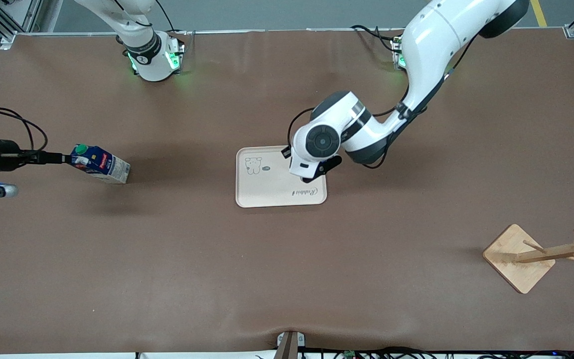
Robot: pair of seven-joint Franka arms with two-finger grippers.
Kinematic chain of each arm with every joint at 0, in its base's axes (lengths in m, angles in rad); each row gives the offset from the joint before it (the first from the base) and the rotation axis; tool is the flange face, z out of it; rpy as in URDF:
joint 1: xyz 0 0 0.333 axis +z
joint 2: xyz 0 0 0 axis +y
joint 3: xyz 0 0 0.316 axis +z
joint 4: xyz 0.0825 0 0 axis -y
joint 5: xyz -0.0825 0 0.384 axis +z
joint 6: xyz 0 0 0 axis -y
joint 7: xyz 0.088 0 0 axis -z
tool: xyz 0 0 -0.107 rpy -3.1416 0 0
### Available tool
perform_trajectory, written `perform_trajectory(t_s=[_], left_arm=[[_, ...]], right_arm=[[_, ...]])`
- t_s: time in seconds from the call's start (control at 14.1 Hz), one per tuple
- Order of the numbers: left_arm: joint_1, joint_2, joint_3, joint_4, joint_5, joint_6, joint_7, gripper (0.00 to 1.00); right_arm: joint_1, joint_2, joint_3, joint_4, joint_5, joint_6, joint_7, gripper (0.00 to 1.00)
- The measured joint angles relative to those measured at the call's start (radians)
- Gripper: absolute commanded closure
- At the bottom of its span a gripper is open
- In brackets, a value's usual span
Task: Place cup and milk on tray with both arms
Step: 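Carry the mug to the tray while the right gripper reaches the milk, then set the mug on the tray while the right gripper grasps the milk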
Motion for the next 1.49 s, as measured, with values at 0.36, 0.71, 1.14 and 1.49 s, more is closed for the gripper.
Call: perform_trajectory(t_s=[0.36,0.71,1.14,1.49], left_arm=[[-0.009,0.066,0.006,0.012,-0.025,0.001,0.000,0.85],[-0.017,0.085,0.008,0.019,-0.026,0.003,0.009,0.61],[-0.017,0.085,0.008,0.080,-0.008,0.023,0.011,0.00],[0.037,-0.014,0.009,0.159,0.103,0.014,0.020,0.00]], right_arm=[[0.024,-0.004,0.001,-0.102,-0.046,0.083,0.001,0.00],[0.025,-0.010,0.001,-0.191,-0.049,0.155,0.001,0.86],[0.026,-0.027,0.001,-0.141,-0.051,0.029,0.002,1.00],[0.100,-0.031,0.005,0.119,-0.052,-0.183,0.037,1.00]])
